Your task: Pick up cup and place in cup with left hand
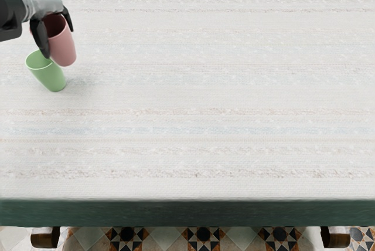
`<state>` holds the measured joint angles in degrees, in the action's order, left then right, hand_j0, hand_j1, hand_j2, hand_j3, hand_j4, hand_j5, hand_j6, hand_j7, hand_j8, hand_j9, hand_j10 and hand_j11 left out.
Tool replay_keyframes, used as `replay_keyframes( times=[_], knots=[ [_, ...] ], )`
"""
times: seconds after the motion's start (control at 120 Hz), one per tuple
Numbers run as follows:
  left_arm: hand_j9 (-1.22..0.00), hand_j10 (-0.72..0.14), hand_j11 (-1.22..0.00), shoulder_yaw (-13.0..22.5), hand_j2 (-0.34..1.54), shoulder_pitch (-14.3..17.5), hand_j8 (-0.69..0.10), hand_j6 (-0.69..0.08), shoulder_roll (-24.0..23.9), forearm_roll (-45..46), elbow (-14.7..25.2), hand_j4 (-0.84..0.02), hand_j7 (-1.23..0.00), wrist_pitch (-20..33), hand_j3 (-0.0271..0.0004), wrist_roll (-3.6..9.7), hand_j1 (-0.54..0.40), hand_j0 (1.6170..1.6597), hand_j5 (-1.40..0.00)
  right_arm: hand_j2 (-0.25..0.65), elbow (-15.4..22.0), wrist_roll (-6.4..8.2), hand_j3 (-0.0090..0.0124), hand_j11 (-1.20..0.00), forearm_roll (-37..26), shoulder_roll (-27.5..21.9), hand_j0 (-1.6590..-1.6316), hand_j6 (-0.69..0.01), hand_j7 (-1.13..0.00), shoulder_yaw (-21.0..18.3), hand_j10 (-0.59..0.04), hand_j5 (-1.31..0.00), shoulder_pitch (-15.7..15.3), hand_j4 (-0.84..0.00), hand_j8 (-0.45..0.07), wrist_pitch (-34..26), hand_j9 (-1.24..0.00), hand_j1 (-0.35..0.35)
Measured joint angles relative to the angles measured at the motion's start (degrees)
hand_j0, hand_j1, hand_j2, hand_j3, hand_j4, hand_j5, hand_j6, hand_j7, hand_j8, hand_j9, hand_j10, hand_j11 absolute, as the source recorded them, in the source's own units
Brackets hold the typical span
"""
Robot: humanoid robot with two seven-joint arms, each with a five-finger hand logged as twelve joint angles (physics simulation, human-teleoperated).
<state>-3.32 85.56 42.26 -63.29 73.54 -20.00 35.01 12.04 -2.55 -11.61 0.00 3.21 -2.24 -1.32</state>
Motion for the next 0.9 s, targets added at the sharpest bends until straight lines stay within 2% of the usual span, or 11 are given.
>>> replay_keyframes(
  times=[0.317,0.692,0.9],
  knots=[
    [-0.62,-0.443,-0.62,0.4,0.08,-0.6,-0.328,-0.325,2.1,-0.4,-1.8,-0.462,-0.61,0.0,0.0000,0.00,-0.079,1.6534,-0.59,-0.005,0.0,0.00,0.0000,-0.03,0.0,0.0,-1.6581,-0.024,-0.03,0.0,-0.024,-0.03,0.5,-0.024,-0.024,0.0,-0.03,-0.320],
    [-0.62,-0.438,-0.61,0.7,0.10,-0.8,-0.324,-0.322,1.2,-1.3,-7.9,-0.456,-0.61,0.0,0.0000,0.00,-0.088,1.6533,-0.59,-0.005,0.0,0.00,0.0000,-0.03,0.0,0.0,-1.6581,-0.024,-0.03,0.0,-0.024,-0.03,0.6,-0.024,-0.024,0.0,-0.03,-0.320],
    [-0.62,-0.435,-0.62,1.2,0.13,-1.2,-0.319,-0.315,0.2,-1.7,-9.1,-0.455,-0.61,0.3,0.0000,0.00,-0.099,1.6530,-0.59,-0.005,0.0,0.00,0.0000,-0.03,0.0,0.0,-1.6581,-0.024,-0.03,0.1,-0.024,-0.03,0.6,-0.024,-0.024,0.0,-0.03,-0.320]
  ],
)
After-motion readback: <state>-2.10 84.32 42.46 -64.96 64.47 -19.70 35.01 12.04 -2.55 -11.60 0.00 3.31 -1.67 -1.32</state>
